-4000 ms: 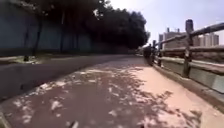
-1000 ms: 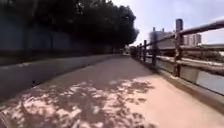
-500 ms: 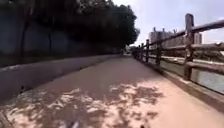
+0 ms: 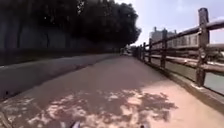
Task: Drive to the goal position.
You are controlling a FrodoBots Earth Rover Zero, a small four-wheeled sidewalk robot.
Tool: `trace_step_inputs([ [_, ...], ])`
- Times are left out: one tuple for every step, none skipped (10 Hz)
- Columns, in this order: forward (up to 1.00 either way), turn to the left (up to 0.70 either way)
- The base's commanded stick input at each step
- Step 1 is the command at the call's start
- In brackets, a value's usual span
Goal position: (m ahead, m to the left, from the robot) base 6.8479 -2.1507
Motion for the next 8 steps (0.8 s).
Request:
trace_step_inputs([
  [0.7, 0.0],
  [0.7, 0.0],
  [0.7, 0.0],
  [0.7, 0.0],
  [0.7, 0.0],
  [0.7, 0.0],
  [0.7, 0.0],
  [0.7, 0.0],
])
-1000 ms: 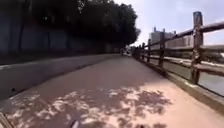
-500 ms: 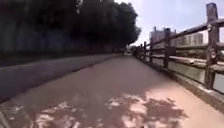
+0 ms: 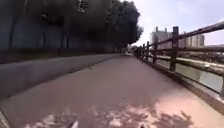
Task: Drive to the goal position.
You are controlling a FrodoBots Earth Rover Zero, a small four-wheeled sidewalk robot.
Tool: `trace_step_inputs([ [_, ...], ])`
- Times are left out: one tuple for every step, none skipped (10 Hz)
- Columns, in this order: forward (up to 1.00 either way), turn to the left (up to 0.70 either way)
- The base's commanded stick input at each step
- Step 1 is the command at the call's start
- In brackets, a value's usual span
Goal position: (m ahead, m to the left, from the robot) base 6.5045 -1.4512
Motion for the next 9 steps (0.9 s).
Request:
trace_step_inputs([
  [0.7, -0.01],
  [0.7, -0.2],
  [0.7, -0.35],
  [0.7, -0.35],
  [0.7, -0.35],
  [0.7, -0.34],
  [0.7, -0.12],
  [0.7, 0.0],
  [0.7, 0.0],
])
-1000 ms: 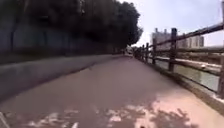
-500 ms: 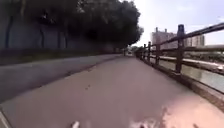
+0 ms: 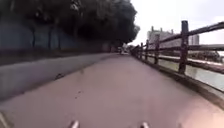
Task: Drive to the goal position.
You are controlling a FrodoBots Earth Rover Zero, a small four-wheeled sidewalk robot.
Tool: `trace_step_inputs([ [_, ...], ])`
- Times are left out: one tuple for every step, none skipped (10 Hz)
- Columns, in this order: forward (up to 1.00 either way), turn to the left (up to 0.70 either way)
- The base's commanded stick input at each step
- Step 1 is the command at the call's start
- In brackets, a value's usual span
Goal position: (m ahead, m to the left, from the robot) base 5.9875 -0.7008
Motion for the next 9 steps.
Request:
trace_step_inputs([
  [0.7, 0.0],
  [0.7, -0.1],
  [0.7, -0.29],
  [0.7, -0.35],
  [0.7, -0.35],
  [0.7, -0.35],
  [0.7, -0.35],
  [0.7, -0.35],
  [0.7, -0.35],
])
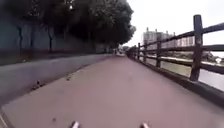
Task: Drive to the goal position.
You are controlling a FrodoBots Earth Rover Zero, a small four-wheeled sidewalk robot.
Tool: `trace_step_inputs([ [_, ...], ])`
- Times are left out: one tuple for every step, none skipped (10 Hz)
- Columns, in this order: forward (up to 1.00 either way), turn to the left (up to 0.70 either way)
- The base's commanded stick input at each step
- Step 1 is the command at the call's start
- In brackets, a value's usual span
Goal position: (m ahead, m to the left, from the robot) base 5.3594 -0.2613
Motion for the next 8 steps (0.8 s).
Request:
trace_step_inputs([
  [0.7, -0.01],
  [0.7, 0.0],
  [0.7, 0.0],
  [0.7, 0.0],
  [0.7, 0.0],
  [0.7, 0.0],
  [0.7, 0.0],
  [0.7, 0.0],
])
